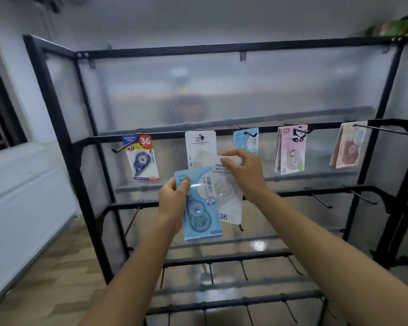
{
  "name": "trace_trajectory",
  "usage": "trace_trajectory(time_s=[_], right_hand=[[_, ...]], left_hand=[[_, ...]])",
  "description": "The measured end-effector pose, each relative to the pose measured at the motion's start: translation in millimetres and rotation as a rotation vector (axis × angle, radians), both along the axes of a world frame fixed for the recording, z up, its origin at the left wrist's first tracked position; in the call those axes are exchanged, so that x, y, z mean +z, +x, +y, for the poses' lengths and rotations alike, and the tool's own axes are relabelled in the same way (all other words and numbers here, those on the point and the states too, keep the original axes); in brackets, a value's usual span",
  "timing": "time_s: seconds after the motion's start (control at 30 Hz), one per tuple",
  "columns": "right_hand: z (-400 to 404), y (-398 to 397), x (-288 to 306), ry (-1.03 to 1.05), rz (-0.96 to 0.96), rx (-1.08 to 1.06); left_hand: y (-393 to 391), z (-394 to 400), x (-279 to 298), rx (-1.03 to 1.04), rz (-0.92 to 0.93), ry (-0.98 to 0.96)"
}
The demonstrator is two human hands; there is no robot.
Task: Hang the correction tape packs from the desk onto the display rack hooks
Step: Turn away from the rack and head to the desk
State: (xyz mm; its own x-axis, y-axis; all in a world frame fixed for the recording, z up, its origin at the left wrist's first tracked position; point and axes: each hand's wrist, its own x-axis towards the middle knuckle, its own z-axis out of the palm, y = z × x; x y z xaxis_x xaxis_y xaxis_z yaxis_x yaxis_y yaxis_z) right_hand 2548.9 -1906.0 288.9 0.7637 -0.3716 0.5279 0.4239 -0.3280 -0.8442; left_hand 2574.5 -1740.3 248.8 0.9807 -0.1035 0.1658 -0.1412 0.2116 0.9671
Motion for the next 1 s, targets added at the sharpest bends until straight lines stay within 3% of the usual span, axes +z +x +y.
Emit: trace_trajectory(time_s=[0.33,0.53,1.0], right_hand=[[-2,69,36,0.085,-0.007,0.182],[6,89,40,0.104,0.079,0.171],[10,103,45,0.106,0.084,0.126]], left_hand=[[25,-13,19,0.097,0.002,-0.032],[42,-4,25,0.101,-0.026,-0.002],[59,-5,19,0.05,0.013,-0.002]])
